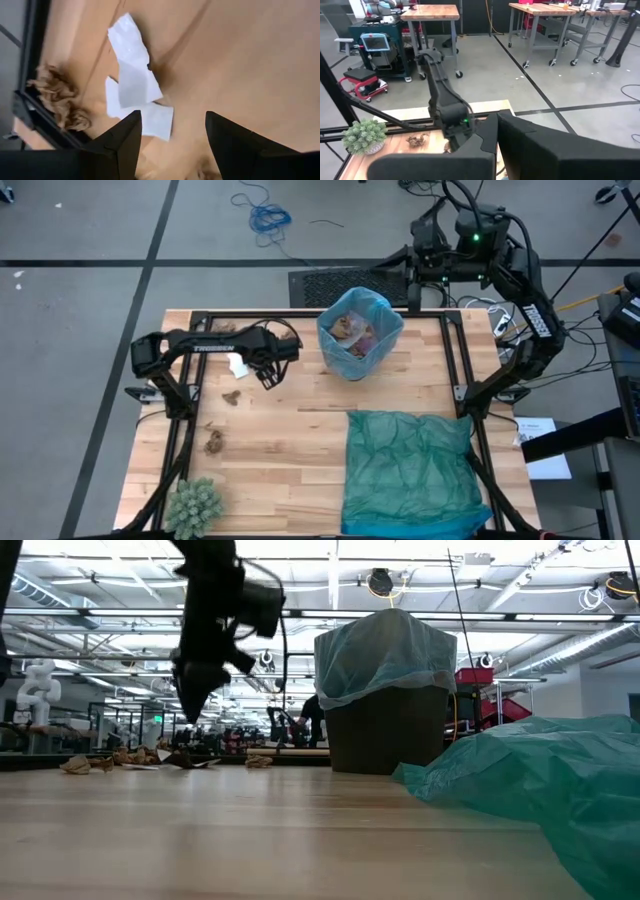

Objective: Place trash/remove bag and relplace
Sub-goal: Put the white paper into the black trash bin

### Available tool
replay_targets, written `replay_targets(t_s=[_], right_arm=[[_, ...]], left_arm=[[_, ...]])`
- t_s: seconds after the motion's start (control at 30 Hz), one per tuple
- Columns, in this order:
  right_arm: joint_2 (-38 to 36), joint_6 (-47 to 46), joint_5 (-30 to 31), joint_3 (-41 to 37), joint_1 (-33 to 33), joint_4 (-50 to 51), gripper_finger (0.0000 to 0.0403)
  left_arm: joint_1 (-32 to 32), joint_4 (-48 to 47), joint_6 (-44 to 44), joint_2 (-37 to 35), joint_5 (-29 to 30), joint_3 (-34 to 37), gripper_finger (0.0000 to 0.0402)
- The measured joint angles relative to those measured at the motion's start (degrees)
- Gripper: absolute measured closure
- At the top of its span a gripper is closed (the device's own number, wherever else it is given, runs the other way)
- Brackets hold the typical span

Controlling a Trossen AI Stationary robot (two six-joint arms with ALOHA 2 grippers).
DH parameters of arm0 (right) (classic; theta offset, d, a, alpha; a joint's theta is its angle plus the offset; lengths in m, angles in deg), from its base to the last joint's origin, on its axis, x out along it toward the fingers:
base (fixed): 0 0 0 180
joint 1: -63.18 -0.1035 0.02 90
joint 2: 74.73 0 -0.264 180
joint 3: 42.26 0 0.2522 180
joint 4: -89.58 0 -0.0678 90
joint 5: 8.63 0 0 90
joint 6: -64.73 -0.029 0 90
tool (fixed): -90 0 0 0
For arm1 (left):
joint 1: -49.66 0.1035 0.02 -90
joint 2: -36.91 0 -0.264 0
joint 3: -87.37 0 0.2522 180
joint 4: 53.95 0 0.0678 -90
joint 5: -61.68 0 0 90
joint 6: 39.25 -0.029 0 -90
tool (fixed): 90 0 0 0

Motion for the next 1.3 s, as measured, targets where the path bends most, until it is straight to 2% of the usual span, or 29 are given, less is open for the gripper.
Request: replay_targets(t_s=[0.17,0.4,0.8,0.87,0.93,1.1,1.3], right_arm=[[0.0,0.0,0.1,0.0,-1.1,-0.3,0.0403],[0.0,-2.6,0.2,0.0,-1.9,-2.3,0.0403],[0.0,-5.0,0.2,0.0,-2.1,-2.3,0.0403],[0.0,-5.4,0.2,0.0,-2.1,-2.3,0.0403],[0.0,-5.6,0.3,0.0,-2.1,-2.2,0.0403],[0.0,-5.3,0.2,0.0,-2.1,-2.2,0.0403],[0.0,-4.1,0.3,0.0,-2.1,-2.2,0.0403]], left_arm=[[2.8,9.0,-3.7,0.1,-2.1,5.8,0.0187],[7.3,16.3,-8.6,1.6,-1.4,8.9,0.0187],[12.0,16.8,-14.2,6.8,-2.4,9.4,0.0191],[12.0,16.8,-15.0,7.0,-2.4,9.3,0.0207],[12.0,17.0,-15.1,6.9,-2.9,9.2,0.0241],[12.1,17.9,-13.5,4.3,-4.3,8.2,0.038],[11.9,17.4,-8.8,-1.6,-8.8,8.0,0.0398]])
